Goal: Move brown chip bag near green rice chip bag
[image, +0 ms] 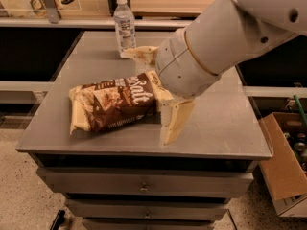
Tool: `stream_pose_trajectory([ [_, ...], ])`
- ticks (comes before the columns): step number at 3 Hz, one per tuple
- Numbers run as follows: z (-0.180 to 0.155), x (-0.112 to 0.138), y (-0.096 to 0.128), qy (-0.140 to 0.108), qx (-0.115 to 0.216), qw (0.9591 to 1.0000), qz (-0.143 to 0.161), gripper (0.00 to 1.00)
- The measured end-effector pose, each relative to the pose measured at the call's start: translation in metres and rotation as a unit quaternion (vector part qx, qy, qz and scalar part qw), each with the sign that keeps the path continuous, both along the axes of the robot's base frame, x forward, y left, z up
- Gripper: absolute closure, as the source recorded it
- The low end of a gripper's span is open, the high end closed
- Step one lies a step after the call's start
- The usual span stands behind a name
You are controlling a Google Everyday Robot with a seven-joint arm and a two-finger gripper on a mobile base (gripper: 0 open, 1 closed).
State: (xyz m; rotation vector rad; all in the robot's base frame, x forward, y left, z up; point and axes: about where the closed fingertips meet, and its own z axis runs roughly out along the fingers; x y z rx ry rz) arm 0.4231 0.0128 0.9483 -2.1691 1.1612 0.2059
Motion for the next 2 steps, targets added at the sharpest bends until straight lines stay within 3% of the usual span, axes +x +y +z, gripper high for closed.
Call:
stream_pose_trajectory([
  [1, 0.0044, 0.017, 0.0134, -0.034, 0.028, 0.9984, -0.035, 0.0],
  [2, 0.0044, 0.017, 0.0135, -0.034, 0.028, 0.9984, -0.035, 0.0],
])
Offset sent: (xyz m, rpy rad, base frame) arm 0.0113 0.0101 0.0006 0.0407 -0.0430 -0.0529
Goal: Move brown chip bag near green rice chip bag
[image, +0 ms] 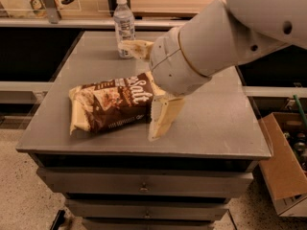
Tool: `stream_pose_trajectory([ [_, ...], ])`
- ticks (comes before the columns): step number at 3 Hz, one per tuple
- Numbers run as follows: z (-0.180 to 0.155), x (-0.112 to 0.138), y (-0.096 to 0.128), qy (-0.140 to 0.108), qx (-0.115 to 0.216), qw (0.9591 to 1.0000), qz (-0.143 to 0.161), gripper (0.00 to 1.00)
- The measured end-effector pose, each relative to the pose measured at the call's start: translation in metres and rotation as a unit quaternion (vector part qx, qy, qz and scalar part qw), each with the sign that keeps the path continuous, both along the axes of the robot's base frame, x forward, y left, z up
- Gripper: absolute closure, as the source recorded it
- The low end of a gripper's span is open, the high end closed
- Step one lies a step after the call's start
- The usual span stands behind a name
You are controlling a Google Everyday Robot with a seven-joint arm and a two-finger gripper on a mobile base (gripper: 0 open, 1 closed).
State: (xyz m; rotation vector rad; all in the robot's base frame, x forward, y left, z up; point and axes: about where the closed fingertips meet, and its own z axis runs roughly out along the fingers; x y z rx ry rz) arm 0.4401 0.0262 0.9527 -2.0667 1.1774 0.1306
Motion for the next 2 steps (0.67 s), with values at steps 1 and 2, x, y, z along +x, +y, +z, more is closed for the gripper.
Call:
stream_pose_trajectory([
  [1, -0.008, 0.01, 0.007, 0.006, 0.0, 1.0, -0.004, 0.0],
  [2, -0.023, 0.024, 0.015, 0.01, 0.015, 0.9998, -0.008, 0.0],
])
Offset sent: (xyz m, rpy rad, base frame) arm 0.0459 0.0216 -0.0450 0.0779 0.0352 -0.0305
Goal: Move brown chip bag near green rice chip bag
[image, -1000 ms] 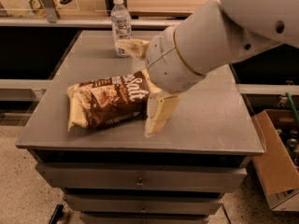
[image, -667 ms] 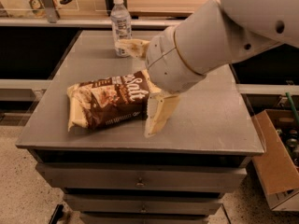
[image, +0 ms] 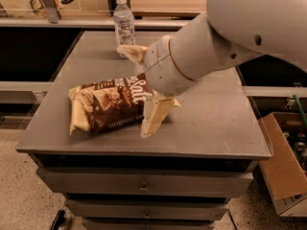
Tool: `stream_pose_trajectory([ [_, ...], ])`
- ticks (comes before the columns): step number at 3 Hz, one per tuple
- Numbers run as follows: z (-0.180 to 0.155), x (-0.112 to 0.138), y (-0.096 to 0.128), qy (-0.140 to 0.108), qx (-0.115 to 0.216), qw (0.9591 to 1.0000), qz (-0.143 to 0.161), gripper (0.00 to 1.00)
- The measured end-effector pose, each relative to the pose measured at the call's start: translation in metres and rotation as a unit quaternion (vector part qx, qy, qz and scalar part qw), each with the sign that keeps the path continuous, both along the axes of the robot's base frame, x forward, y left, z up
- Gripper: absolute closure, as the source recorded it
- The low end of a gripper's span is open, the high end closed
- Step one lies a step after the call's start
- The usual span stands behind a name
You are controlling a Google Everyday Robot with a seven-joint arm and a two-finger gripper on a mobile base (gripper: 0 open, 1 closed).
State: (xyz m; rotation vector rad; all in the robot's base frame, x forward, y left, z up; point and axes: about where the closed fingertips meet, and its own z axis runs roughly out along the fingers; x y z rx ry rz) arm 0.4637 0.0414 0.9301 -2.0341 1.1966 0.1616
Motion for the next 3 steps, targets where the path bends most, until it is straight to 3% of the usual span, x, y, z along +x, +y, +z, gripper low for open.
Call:
stream_pose_trajectory([
  [1, -0.013, 0.013, 0.008, 0.006, 0.009, 0.9999, -0.005, 0.0],
  [3, -0.041, 0.035, 0.027, 0.012, -0.018, 0.9995, -0.024, 0.0],
])
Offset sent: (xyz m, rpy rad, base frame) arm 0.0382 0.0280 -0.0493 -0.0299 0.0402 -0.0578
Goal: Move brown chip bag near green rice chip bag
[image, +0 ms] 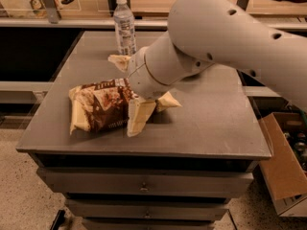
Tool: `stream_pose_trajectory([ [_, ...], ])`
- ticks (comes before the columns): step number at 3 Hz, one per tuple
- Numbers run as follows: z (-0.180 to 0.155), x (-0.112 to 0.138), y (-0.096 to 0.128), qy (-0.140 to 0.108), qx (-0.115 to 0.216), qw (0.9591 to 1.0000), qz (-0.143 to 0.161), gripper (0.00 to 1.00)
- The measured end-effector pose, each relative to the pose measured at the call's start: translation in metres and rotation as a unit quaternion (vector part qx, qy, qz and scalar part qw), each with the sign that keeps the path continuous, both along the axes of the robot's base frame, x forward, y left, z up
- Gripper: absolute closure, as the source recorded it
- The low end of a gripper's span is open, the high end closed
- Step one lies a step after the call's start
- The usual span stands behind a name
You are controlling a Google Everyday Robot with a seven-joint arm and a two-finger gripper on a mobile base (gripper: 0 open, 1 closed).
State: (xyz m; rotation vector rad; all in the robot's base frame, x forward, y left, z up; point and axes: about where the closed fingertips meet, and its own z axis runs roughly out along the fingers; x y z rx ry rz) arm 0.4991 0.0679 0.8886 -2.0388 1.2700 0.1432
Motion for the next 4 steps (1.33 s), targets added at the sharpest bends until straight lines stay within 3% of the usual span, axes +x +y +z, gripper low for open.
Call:
stream_pose_trajectory([
  [1, -0.012, 0.016, 0.006, -0.004, -0.015, 0.9998, -0.011, 0.0],
  [2, -0.019, 0.032, 0.012, -0.012, -0.026, 0.9995, -0.016, 0.18],
  [4, -0.005, 0.056, 0.007, -0.045, -0.039, 0.9982, -0.009, 0.64],
])
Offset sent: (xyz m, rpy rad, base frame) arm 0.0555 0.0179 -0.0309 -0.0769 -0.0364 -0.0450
